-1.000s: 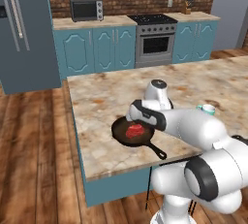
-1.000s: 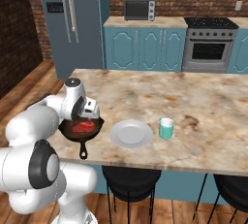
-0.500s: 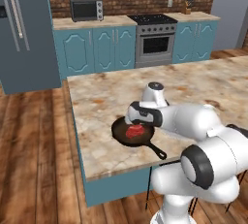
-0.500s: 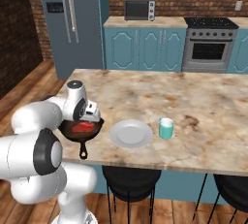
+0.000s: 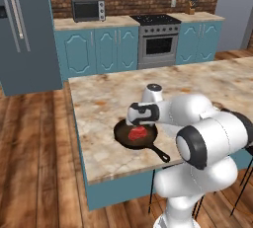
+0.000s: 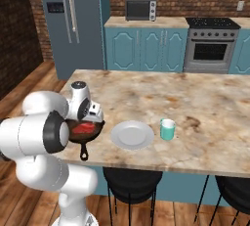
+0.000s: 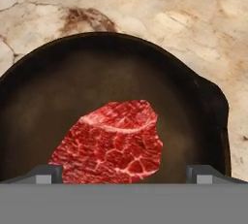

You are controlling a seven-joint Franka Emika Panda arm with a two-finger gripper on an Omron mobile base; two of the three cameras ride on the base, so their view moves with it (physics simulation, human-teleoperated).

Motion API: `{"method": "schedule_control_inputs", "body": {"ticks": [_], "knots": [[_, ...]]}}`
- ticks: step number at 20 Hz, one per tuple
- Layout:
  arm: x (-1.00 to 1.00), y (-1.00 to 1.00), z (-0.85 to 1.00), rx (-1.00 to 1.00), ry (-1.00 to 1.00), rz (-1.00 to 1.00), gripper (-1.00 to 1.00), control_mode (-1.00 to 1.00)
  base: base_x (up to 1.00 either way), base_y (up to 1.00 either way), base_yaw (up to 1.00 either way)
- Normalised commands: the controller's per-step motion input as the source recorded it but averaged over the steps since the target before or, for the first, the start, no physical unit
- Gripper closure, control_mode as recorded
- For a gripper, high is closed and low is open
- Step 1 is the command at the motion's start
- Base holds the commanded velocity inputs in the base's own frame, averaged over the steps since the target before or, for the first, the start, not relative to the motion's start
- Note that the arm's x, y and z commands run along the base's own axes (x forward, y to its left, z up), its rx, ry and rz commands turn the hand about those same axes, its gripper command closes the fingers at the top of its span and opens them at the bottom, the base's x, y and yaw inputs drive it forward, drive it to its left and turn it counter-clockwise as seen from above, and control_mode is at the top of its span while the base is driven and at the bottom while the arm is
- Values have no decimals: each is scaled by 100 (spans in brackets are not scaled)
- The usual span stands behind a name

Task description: Pick up the pan with the steak in it and place it on the dining table. Then place the steak on the plate.

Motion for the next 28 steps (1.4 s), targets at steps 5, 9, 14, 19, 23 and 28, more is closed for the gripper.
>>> {"method": "schedule_control_inputs", "body": {"ticks": [5,9,14,19,23,28], "knots": [[11,4,-7,-2,0,-3,-100,-100,0,0,0],[0,0,-11,0,0,0,-100,-100,0,0,0],[6,0,-25,0,0,0,-100,-100,0,0,0],[15,0,-18,0,0,-1,-100,-100,0,0,0],[10,0,-17,0,0,-4,-100,-100,0,0,0],[1,0,-15,2,-1,-5,-100,-100,0,0,0]]}}
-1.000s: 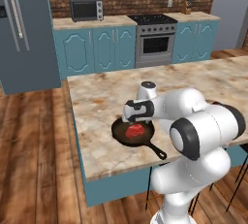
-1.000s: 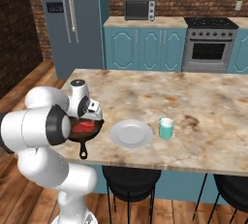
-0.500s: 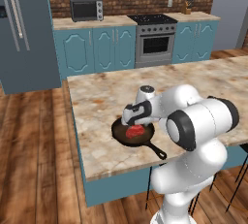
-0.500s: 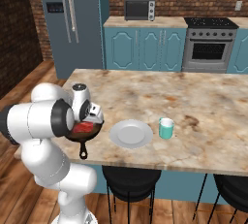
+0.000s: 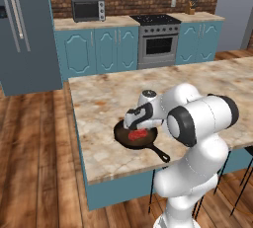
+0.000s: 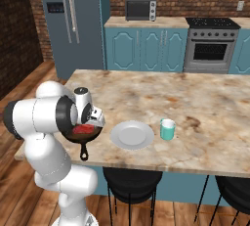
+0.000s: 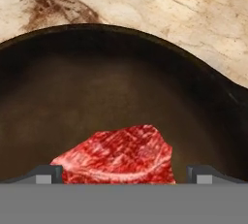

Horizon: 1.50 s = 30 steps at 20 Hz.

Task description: Pick up the pan with the steak in it and place it on the dining table. Then place the steak on the plate.

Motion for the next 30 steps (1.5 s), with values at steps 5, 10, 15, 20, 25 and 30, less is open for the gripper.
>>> {"method": "schedule_control_inputs", "body": {"ticks": [5,10,15,20,25,30], "knots": [[0,0,-15,9,-2,-7,-100,-100,0,0,0],[0,0,-16,8,-3,-6,-100,-100,0,0,0],[0,0,-14,4,-1,-5,100,-100,0,0,0],[0,0,0,0,0,0,100,-100,0,0,0],[0,0,4,0,0,-1,100,-100,0,0,0],[0,-1,17,1,-2,-3,100,-100,0,0,0]]}}
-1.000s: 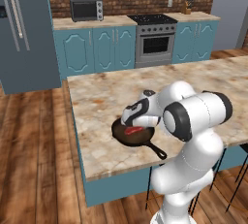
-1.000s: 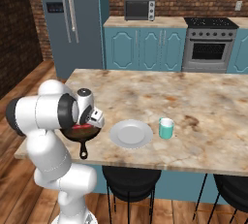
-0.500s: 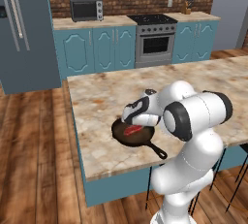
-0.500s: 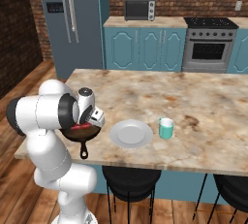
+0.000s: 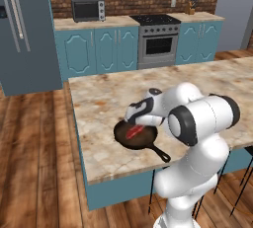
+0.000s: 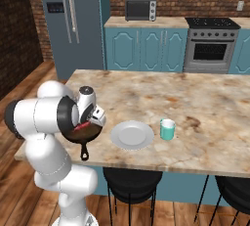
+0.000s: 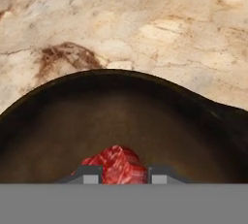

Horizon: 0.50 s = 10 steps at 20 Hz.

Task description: Pick up the pan with the steak in it and place it on the dining table. Then place the steak on the plate.

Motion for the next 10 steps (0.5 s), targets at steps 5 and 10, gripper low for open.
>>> {"method": "schedule_control_inputs", "body": {"ticks": [5,10], "knots": [[-7,-13,31,0,-1,-7,100,-100,0,0,0],[-5,-13,38,0,0,-11,100,-100,0,0,0]]}}
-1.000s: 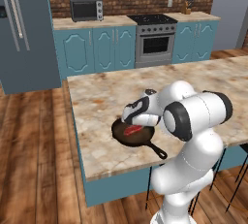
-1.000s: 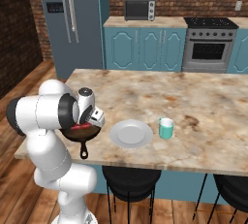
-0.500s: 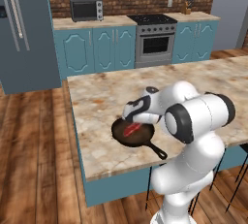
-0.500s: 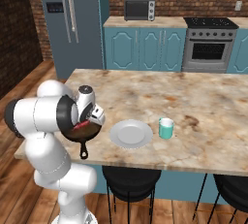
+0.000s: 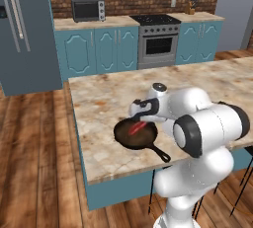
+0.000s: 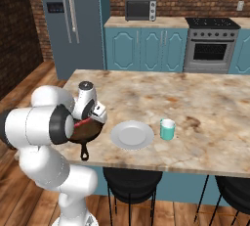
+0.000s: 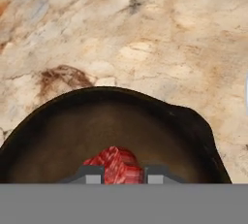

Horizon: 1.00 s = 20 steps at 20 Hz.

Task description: Pick up the pan with the steak in it and place it on the dining table. Then place the steak on the plate.

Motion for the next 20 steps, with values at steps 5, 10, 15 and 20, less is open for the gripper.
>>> {"method": "schedule_control_inputs", "body": {"ticks": [5,10,15,20], "knots": [[-13,-37,28,0,-1,-11,100,-100,0,0,0],[-41,-71,4,0,-6,-7,100,-100,0,0,0],[-47,-83,0,0,-10,-5,100,-100,0,0,0],[-25,-82,12,4,-13,-5,100,-100,0,0,0]]}}
